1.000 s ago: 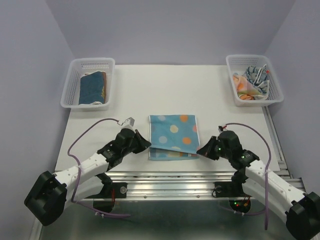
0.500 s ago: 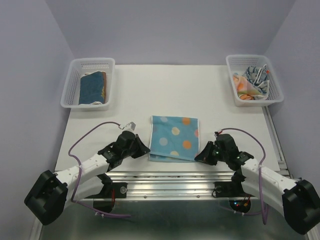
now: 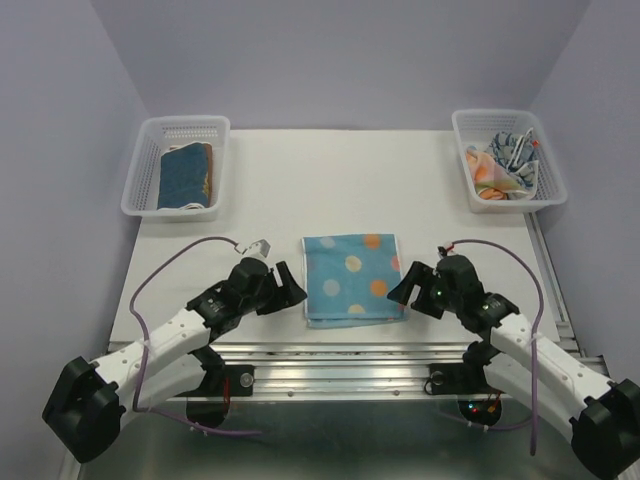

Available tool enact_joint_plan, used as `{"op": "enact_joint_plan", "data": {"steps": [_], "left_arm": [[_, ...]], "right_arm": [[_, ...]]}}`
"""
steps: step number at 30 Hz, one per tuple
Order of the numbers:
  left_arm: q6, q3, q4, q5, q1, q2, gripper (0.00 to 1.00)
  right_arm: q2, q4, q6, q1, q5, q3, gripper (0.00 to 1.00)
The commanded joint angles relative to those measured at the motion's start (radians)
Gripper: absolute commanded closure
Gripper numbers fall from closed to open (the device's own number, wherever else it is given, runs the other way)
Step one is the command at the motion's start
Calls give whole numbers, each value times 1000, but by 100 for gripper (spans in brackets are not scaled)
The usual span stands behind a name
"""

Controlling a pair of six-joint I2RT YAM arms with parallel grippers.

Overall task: Fold and stack the towels
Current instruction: Fold the towel

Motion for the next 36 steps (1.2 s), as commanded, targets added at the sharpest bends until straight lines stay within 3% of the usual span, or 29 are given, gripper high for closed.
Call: {"op": "enact_joint_plan", "data": {"steps": [1, 3, 6, 14, 20, 28, 31, 32, 34, 36], "left_arm": [[36, 117, 6, -148, -4, 4, 19], [48, 155, 29, -216, -4, 59, 16], [77, 233, 88, -286, -1, 172, 14], [186, 482, 162, -239, 69, 539, 19], [214, 548, 171, -207, 131, 659, 30], [255, 597, 204, -164, 171, 817, 30], [262, 620, 216, -141, 178, 871, 39], [266, 625, 214, -138, 184, 885, 50], [266, 631, 213, -129, 192, 911, 62], [269, 631, 214, -119, 200, 928, 83]], "right_arm": [[12, -39, -46, 5, 118, 119, 14], [61, -33, -69, 5, 150, 149, 6], [122, -14, -84, 7, 239, 219, 1], [469, 21, -133, 1, 510, 457, 0], [687, 38, -187, -15, 538, 581, 0], [856, 50, -236, -45, 541, 687, 2], [909, 66, -253, -59, 526, 705, 4], [926, 66, -259, -70, 514, 722, 5], [946, 69, -263, -81, 503, 733, 7], [972, 78, -268, -91, 487, 741, 12]]}}
